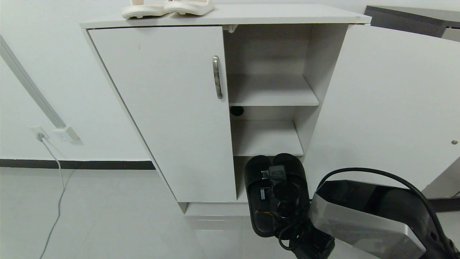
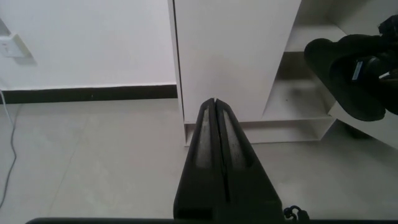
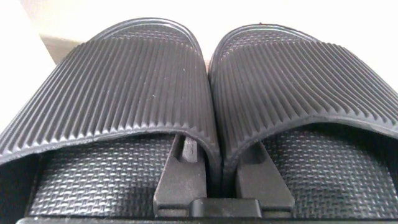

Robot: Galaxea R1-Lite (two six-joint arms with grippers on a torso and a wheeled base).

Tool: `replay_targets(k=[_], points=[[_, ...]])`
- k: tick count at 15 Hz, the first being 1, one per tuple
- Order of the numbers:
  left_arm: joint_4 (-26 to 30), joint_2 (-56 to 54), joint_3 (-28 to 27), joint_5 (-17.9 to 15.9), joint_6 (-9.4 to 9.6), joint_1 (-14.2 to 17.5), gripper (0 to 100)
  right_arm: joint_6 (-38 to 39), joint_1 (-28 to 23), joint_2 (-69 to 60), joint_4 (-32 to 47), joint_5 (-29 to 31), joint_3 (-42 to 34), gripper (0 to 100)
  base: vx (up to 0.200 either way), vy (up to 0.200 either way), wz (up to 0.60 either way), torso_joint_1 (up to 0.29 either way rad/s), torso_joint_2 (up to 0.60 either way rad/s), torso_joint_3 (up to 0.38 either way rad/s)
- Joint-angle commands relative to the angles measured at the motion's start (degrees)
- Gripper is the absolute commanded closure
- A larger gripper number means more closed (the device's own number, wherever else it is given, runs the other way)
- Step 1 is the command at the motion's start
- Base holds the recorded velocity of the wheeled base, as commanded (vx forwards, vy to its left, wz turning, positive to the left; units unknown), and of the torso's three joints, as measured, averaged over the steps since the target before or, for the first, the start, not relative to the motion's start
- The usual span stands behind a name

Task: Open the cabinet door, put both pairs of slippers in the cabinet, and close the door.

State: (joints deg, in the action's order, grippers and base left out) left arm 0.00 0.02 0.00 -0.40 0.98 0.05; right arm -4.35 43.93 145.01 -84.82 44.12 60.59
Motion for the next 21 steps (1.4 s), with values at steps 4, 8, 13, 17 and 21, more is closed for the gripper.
replay_targets(k=[4,8,13,17,21], points=[[0.0,0.0,0.0,0.0,-0.01,0.0,100,0.0,-0.1,0.3,-0.1,0.0,0.4,100,0.2,0.0,0.0,-0.004,0.0,0.0],[0.0,0.0,0.0,0.1,-0.01,0.0,100,0.0,-0.3,0.2,0.0,-0.1,1.0,100,0.2,0.0,0.0,0.005,0.0,0.002],[0.0,0.0,0.0,0.0,-0.01,0.0,100,-0.1,-2.8,-0.4,4.7,-1.6,7.1,100,0.12,0.0,0.0,0.003,0.0,0.001],[0.0,0.0,0.0,0.1,-0.01,0.0,100,0.9,-4.0,1.2,14.3,-2.2,17.5,100,0.0,0.0,0.0,0.0,0.0,0.0],[0.0,0.0,0.0,0.1,0.08,0.0,100,1.1,-5.1,4.3,21.1,-2.3,27.5,100,0.0,0.0,0.0,0.0,0.0,0.0]])
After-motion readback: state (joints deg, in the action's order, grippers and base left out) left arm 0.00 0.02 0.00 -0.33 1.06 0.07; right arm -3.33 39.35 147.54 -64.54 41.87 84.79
